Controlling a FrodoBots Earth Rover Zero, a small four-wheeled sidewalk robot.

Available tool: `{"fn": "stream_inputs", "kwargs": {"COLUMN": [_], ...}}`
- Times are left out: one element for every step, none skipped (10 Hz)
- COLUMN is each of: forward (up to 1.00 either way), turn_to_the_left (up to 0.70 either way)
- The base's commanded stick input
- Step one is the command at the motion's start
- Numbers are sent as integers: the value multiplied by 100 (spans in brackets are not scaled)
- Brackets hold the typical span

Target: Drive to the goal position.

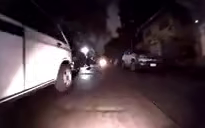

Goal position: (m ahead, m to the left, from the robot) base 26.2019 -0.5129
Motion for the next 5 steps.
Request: {"fn": "stream_inputs", "kwargs": {"forward": [100, 100, 100, 100, 100], "turn_to_the_left": [0, 0, 0, 0, 0]}}
